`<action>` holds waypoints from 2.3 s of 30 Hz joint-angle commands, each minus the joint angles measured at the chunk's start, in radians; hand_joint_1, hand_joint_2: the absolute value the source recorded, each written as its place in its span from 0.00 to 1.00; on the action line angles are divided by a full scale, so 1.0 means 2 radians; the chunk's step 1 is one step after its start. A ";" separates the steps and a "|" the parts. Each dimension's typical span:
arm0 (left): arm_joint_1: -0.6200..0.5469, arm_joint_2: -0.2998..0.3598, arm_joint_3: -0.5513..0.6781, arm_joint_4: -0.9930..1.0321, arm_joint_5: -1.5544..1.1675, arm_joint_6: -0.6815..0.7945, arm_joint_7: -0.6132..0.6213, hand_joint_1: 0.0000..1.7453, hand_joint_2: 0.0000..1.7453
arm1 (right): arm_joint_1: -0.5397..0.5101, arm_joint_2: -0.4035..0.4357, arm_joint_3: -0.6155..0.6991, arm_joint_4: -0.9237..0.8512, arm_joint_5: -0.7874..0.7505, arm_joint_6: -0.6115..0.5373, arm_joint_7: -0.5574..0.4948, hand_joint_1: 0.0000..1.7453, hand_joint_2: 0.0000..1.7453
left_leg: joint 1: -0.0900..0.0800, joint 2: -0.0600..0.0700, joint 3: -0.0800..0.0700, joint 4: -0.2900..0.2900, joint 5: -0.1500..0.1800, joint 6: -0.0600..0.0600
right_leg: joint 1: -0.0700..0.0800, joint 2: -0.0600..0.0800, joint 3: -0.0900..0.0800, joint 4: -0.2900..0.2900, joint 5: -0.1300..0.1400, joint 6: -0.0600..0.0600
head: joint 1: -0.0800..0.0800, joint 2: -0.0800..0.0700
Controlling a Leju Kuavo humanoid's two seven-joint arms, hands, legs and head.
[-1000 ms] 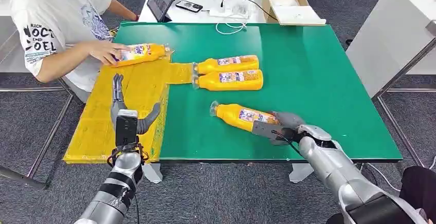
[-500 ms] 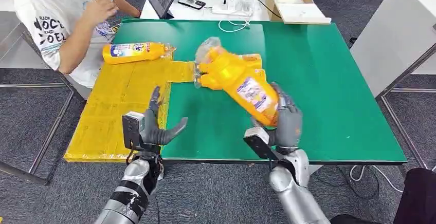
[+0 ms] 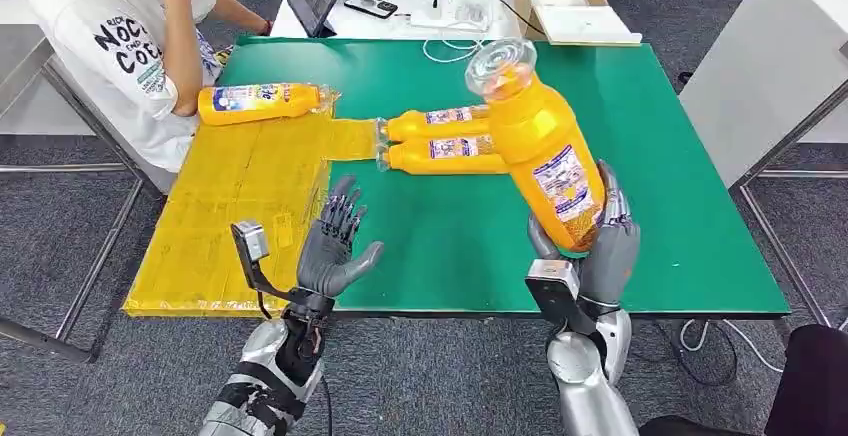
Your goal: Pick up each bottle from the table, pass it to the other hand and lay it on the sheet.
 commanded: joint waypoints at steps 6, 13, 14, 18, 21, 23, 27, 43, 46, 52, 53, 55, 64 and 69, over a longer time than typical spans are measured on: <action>0.013 0.031 -0.014 -0.025 0.019 -0.051 -0.007 0.00 1.00 | -0.001 0.004 0.034 0.051 -0.011 0.057 -0.011 1.00 1.00 | 0.000 0.002 0.003 -0.001 -0.001 0.000 | 0.000 0.001 0.003 -0.001 -0.001 -0.001 | 0.000 0.000; 0.022 0.022 -0.033 -0.047 -0.004 -0.046 -0.013 0.00 1.00 | -0.020 0.033 0.088 0.155 -0.030 0.101 -0.006 1.00 1.00 | 0.000 0.001 0.002 -0.001 -0.001 0.000 | 0.000 0.001 0.002 -0.001 0.000 -0.001 | 0.000 0.000; 0.020 0.022 -0.038 -0.043 -0.004 -0.050 -0.012 0.00 1.00 | -0.030 0.037 0.095 0.175 -0.029 0.105 -0.003 1.00 1.00 | 0.000 0.002 0.003 -0.001 -0.001 0.000 | 0.001 0.001 0.003 -0.001 -0.001 -0.002 | 0.000 0.000; 0.017 0.020 -0.046 -0.037 -0.001 -0.062 -0.015 0.00 1.00 | -0.059 0.048 0.120 0.238 -0.026 0.129 0.014 1.00 1.00 | 0.001 0.002 0.002 0.000 -0.001 0.000 | 0.001 0.001 0.001 0.000 0.000 -0.001 | 0.000 0.000; 0.014 0.020 -0.051 -0.035 -0.001 -0.065 -0.010 0.00 1.00 | -0.074 0.059 0.133 0.275 -0.022 0.136 0.020 1.00 1.00 | 0.001 0.003 0.002 0.000 -0.001 0.000 | 0.001 0.002 0.002 0.000 0.000 -0.001 | 0.000 0.000; 0.013 0.020 -0.055 -0.032 -0.004 -0.066 -0.009 0.00 1.00 | -0.084 0.065 0.137 0.298 -0.025 0.141 0.026 1.00 1.00 | 0.000 0.002 0.002 -0.001 -0.001 0.000 | 0.001 0.001 0.002 -0.001 -0.001 -0.001 | 0.000 0.000; 0.009 0.017 -0.064 -0.024 -0.014 -0.062 -0.009 0.00 1.00 | -0.116 0.070 0.143 0.331 -0.022 0.138 0.036 1.00 1.00 | 0.000 0.001 0.002 0.000 -0.001 0.000 | 0.001 0.000 0.002 0.000 -0.001 -0.001 | 0.000 0.000; -0.007 0.012 -0.081 0.012 -0.033 -0.045 -0.003 0.00 1.00 | -0.145 0.082 0.189 0.360 0.046 0.093 0.063 1.00 1.00 | 0.000 0.001 0.001 0.000 0.000 0.000 | 0.000 0.000 0.001 0.000 0.000 -0.001 | 0.000 0.000; -0.014 0.007 -0.081 0.034 -0.034 -0.035 -0.002 0.00 1.00 | -0.143 0.086 0.223 0.374 0.077 0.085 0.071 1.00 1.00 | 0.000 0.001 0.001 0.000 0.000 0.000 | 0.000 0.000 0.001 0.000 0.000 -0.001 | 0.000 0.000; -0.019 0.006 -0.076 0.043 -0.030 -0.028 -0.002 0.00 1.00 | -0.134 0.081 0.242 0.391 0.083 0.084 0.063 1.00 1.00 | 0.001 0.000 0.001 0.000 0.000 0.000 | 0.001 -0.001 0.001 0.000 -0.001 -0.001 | 0.000 0.000; -0.019 0.006 -0.072 0.044 -0.029 -0.021 0.000 0.00 1.00 | -0.132 0.079 0.247 0.392 0.085 0.087 0.061 1.00 1.00 | 0.001 0.000 0.002 0.000 -0.001 0.000 | 0.001 -0.001 0.002 0.000 -0.001 -0.001 | 0.000 0.000; -0.020 0.006 -0.068 0.046 -0.025 -0.019 0.002 0.00 1.00 | -0.126 0.078 0.254 0.395 0.087 0.091 0.061 1.00 1.00 | 0.001 0.001 0.002 0.000 -0.001 0.000 | 0.001 0.000 0.002 0.000 -0.001 -0.001 | 0.000 0.000; -0.032 -0.005 -0.049 0.072 -0.009 0.003 0.004 0.00 1.00 | -0.108 0.072 0.272 0.401 0.076 0.112 0.048 1.00 1.00 | 0.001 -0.001 0.001 0.000 0.000 0.000 | 0.001 -0.002 0.001 0.000 -0.001 -0.001 | 0.000 0.000; -0.029 -0.010 -0.030 0.054 0.023 -0.004 0.003 0.00 1.00 | -0.111 0.072 0.275 0.414 0.066 0.130 0.046 1.00 1.00 | 0.001 -0.001 0.002 0.000 -0.001 0.000 | 0.001 -0.002 0.001 0.000 -0.001 -0.001 | 0.000 0.000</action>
